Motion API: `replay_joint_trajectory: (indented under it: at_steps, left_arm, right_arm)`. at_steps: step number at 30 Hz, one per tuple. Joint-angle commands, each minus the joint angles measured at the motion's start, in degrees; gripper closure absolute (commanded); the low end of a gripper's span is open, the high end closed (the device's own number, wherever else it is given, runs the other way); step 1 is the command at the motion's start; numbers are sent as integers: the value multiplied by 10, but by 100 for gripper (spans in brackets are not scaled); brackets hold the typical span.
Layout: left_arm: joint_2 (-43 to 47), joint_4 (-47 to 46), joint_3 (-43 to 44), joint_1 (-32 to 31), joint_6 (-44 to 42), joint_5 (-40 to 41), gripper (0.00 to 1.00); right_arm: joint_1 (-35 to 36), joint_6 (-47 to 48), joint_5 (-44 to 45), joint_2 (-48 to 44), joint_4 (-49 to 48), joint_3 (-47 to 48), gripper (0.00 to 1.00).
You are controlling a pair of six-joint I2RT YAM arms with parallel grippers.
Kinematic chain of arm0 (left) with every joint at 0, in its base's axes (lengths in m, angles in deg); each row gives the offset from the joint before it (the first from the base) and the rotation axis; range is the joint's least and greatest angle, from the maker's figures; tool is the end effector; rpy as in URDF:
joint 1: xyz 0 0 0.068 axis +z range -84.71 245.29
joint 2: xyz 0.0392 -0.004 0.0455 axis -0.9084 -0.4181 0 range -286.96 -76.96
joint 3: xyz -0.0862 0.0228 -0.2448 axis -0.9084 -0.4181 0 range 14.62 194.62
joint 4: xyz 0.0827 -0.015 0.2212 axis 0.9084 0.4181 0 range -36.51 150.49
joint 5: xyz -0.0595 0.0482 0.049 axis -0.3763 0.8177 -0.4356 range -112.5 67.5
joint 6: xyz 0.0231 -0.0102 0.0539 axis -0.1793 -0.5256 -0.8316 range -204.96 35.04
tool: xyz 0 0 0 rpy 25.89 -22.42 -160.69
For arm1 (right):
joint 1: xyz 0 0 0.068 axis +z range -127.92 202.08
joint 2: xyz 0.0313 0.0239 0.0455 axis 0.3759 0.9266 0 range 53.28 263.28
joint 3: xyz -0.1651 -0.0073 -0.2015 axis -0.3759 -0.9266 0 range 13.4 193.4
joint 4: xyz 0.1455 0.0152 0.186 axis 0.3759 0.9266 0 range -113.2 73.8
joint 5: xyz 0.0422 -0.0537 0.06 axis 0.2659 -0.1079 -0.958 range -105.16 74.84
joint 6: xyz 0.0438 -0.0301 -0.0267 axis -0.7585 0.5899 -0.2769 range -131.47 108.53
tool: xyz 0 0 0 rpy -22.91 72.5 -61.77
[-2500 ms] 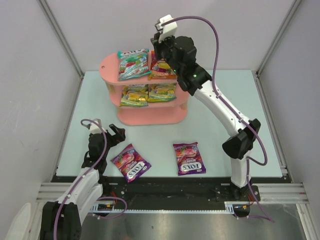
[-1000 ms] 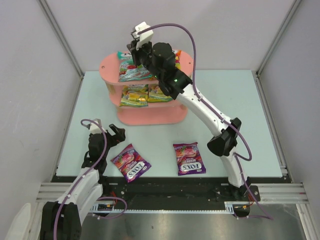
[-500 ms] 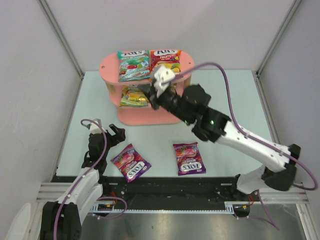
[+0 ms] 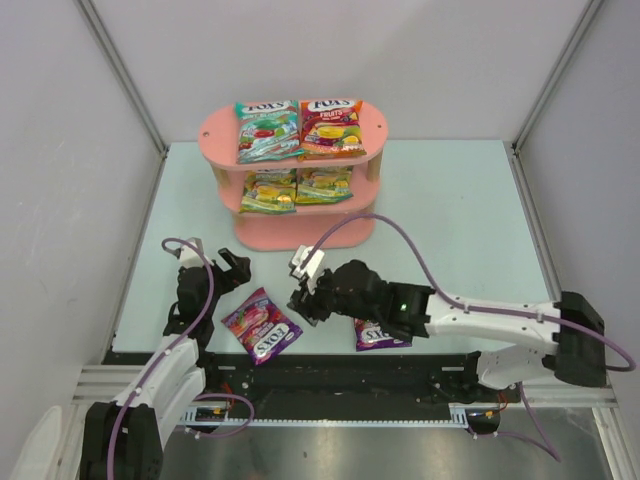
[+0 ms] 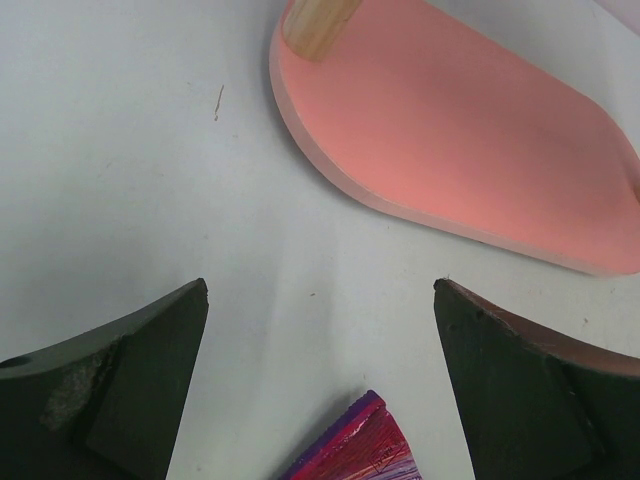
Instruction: Place and organize the candy bags onto the shelf
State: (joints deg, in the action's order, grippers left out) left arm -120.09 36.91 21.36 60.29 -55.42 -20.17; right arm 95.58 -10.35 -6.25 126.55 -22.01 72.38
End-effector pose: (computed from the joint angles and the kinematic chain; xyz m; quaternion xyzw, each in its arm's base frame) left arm 0.1582 -0.0119 0.1642 -0.1854 0.7968 -0.1547 0.5538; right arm 0.0880 0.2731 0.3271 -0.4436 0.6596 0.3065 0.5236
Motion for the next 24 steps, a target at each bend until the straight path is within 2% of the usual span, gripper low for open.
replay_joint_trajectory:
  at_steps: [1, 5, 8, 14, 17, 18, 20, 21, 24]
  left_arm:
    - [2, -18, 14, 4, 6, -6, 0]
    - [1, -18, 14, 5, 6, -4, 0]
    - [2, -16, 14, 4, 6, -5, 0]
    - [3, -17, 14, 5, 5, -3, 0]
    - [2, -20, 13, 5, 5, -9, 0]
    - [-1, -23, 14, 5, 4, -15, 0]
    - [-1, -33, 12, 5, 1, -32, 0]
    - [-3, -32, 12, 4, 1, -32, 0]
    - [-2, -29, 13, 5, 1, -28, 0]
  right_arm:
    - [-19, -102, -83, 35, -89, -63, 37]
    - [-50, -143, -177, 97, -159, -89, 33]
    - [-64, -184, -214, 134, -217, -94, 32]
    - [-50, -236, -178, 170, -234, -94, 34]
    - [-21, -260, -129, 170, -215, -94, 44]
    - [-14, -268, -122, 169, -211, -94, 55]
    - [12, -284, -113, 176, -215, -93, 69]
    - [20, -300, -111, 180, -218, -91, 83]
    - [51, -337, -103, 211, -239, -85, 100]
